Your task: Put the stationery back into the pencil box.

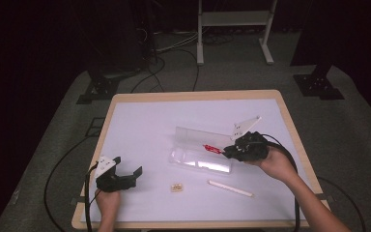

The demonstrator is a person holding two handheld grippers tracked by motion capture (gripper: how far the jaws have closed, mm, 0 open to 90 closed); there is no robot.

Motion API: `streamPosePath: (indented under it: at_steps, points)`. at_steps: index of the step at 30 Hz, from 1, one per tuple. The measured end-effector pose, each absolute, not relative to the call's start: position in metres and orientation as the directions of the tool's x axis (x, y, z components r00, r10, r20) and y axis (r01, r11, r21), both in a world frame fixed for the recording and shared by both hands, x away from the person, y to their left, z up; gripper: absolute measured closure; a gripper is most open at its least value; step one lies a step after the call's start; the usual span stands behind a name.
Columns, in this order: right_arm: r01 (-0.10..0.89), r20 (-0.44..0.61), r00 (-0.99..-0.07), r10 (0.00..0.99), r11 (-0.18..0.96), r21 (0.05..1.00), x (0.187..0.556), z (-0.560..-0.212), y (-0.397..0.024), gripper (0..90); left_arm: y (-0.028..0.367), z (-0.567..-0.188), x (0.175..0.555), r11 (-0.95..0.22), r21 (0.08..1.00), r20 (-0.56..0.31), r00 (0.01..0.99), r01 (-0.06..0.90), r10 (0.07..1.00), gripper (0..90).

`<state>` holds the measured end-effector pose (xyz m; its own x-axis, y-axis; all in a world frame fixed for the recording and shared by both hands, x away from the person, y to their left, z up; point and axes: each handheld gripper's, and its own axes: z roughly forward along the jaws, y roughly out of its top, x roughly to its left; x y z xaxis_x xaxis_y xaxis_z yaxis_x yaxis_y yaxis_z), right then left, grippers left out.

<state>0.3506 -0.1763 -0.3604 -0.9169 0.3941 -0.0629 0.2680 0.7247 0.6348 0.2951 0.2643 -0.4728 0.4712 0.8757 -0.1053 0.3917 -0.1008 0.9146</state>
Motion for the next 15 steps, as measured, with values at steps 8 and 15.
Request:
streamPosePath:
  at_steps: [8, 15]
  points:
    - [0.252, -0.067, -0.924, 0.377, 0.73, 0.636, 0.355, -0.358, -0.167, 78.9, 0.264, -0.473, 0.295, -0.095, 0.916, -0.11, 0.469, 0.391, 0.876, 0.0]
    - [0.25, -0.066, -0.927, 0.37, 0.738, 0.627, 0.36, -0.36, -0.157, 78.9, 0.264, -0.473, 0.295, -0.096, 0.916, -0.109, 0.472, 0.39, 0.875, 0.0]
